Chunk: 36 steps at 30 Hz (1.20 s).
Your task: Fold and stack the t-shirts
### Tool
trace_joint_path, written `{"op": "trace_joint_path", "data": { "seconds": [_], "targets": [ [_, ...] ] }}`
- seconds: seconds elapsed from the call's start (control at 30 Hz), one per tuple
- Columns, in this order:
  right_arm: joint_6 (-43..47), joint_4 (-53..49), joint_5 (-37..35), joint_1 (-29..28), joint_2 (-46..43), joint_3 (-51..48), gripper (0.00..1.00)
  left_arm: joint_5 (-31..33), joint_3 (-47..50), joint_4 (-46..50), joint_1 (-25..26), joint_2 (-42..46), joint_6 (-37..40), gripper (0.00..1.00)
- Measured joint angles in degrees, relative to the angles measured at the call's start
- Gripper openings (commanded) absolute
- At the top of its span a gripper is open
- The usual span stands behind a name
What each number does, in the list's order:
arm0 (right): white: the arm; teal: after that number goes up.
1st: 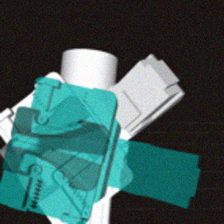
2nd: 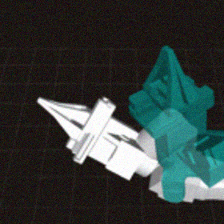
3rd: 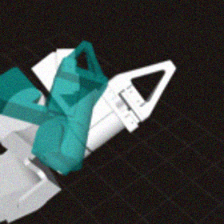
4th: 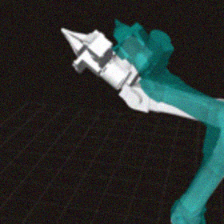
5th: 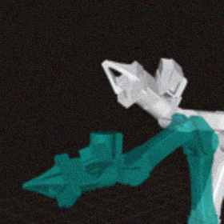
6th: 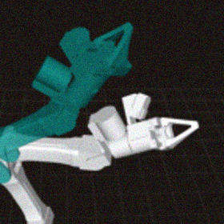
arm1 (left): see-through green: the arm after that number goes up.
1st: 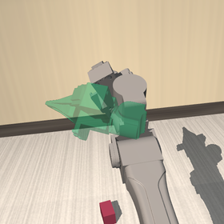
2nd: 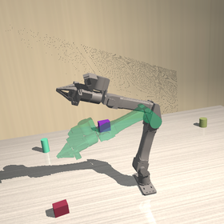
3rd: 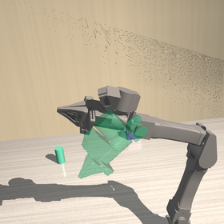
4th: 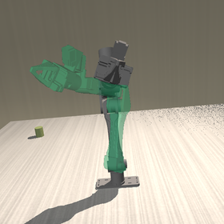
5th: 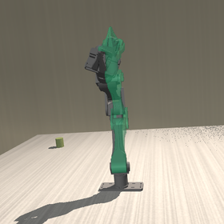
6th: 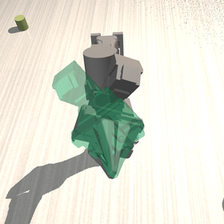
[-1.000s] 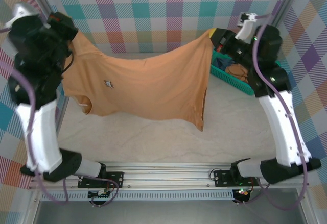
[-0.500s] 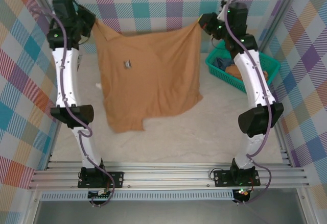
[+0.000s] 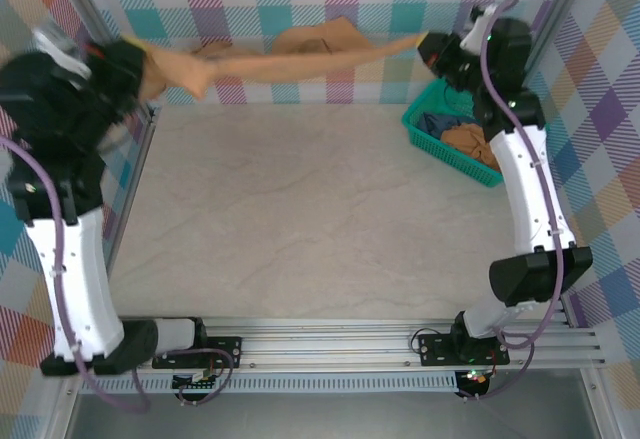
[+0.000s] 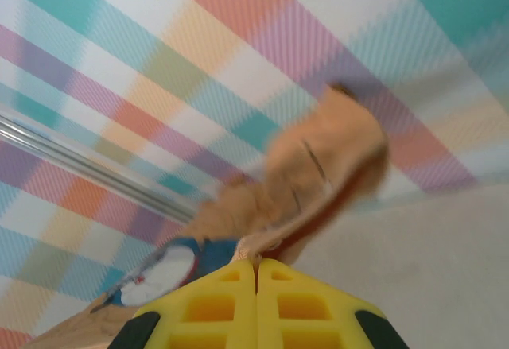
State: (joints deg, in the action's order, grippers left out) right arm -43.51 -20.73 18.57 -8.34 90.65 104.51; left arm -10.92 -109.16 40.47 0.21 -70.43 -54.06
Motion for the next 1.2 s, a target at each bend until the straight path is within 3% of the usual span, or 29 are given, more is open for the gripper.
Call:
{"op": "trace_joint_path", "data": {
  "seconds": [0.1, 0.17, 0.27, 0.37, 0.47, 0.6, 0.97, 1.2],
  "targets": [
    [-0.59, 0.31, 0.39, -1.18, -1.90, -15.43, 0.00, 0.37, 29.46, -1.36, 2.97, 7.91, -2.45, 0.00],
    [-0.87, 0.39, 0.22, -2.19, -1.53, -26.23, 0.00, 1.51, 46.18, -1.62, 5.51, 8.48, -3.82, 0.00],
    [-0.81, -0.79, -1.01, -3.32, 1.42, -38.71, 0.00, 2.71, 63.14, 0.24, 11.37, 8.13, -6.43, 0.00],
    [0.17, -3.13, -2.95, -3.91, 6.38, -44.78, 0.00, 3.56, 72.02, -0.20, 16.68, 9.88, -9.79, 0.00],
    [1.44, -6.16, -5.68, -4.17, 9.90, -46.23, 0.00, 4.24, 78.07, -1.40, 21.55, 11.87, -14.23, 0.00],
    [2.36, -9.86, -10.82, -4.83, 7.48, -47.65, 0.00, 5.22, 80.61, -0.98, 25.55, 13.94, -18.78, 0.00],
    [1.90, -19.69, -20.22, -6.08, -10.84, -57.96, 0.00, 7.39, 80.41, -0.09, 25.97, 16.31, -23.54, 0.00],
    [1.90, -22.01, -19.98, -6.56, -12.55, -62.10, 0.00, 8.98, 80.39, 2.27, 25.97, 19.30, -24.59, 0.00]
  ]
}}
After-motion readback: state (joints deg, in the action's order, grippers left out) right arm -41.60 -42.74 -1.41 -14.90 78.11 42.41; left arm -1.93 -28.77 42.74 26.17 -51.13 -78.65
